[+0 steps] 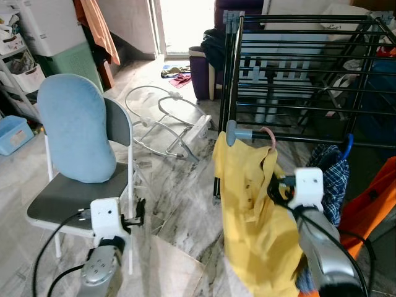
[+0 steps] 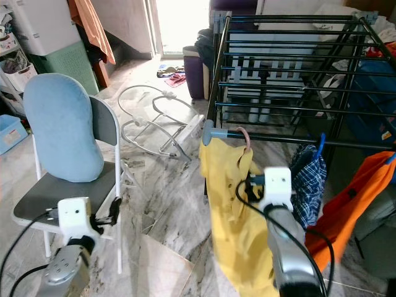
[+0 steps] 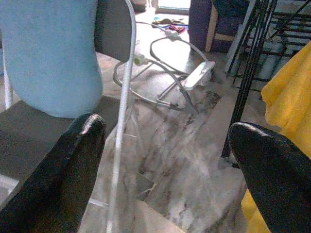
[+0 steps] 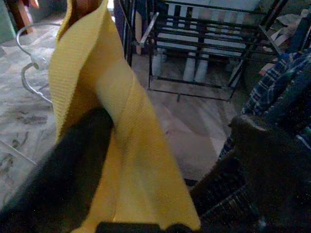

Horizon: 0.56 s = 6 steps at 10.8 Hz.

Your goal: Hang hanger

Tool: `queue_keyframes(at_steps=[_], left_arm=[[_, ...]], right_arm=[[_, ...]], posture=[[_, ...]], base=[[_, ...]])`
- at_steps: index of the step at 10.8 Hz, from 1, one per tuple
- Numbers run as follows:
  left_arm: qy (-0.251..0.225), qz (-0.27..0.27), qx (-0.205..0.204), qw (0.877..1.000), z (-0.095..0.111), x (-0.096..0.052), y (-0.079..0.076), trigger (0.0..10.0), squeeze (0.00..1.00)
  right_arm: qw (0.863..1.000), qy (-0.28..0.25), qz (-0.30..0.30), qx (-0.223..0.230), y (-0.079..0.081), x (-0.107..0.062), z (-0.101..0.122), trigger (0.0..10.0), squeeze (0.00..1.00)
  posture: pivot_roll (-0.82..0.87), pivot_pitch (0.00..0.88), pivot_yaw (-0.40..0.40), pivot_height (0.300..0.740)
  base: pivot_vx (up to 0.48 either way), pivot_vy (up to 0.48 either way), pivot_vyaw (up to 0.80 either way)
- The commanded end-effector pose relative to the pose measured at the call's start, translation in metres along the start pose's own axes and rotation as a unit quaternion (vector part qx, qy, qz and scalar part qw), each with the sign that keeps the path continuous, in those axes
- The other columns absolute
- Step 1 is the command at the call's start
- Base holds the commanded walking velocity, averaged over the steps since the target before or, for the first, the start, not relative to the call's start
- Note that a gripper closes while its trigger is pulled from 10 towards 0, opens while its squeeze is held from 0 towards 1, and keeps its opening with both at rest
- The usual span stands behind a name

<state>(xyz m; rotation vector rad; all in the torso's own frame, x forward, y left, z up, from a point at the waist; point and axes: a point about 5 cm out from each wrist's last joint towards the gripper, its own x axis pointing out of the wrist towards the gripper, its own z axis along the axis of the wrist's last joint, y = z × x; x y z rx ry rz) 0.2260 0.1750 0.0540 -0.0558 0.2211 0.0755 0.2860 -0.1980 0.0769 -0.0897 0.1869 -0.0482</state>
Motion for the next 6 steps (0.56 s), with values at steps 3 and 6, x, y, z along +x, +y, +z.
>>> queue_keyframes(at_steps=[3,6], left_arm=[[-0.012,0.007,0.038,0.999,0.000,-0.020,0.011,10.0,0.00],[-0.028,0.008,0.035,0.999,0.010,-0.019,0.011,10.0,0.00]], right_arm=[[1.000,-0.022,0.013,-0.007,-0.002,-0.019,0.006,10.0,1.00],[0.999,-0.019,0.020,-0.023,-0.004,-0.039,0.001,10.0,1.00]], posture=[[-0.06,0.000,0.036,0.740],[-0.08,0.000,0.031,0.740]], base=[[0.000,0.000,0.00],[0.000,0.000,0.00]])
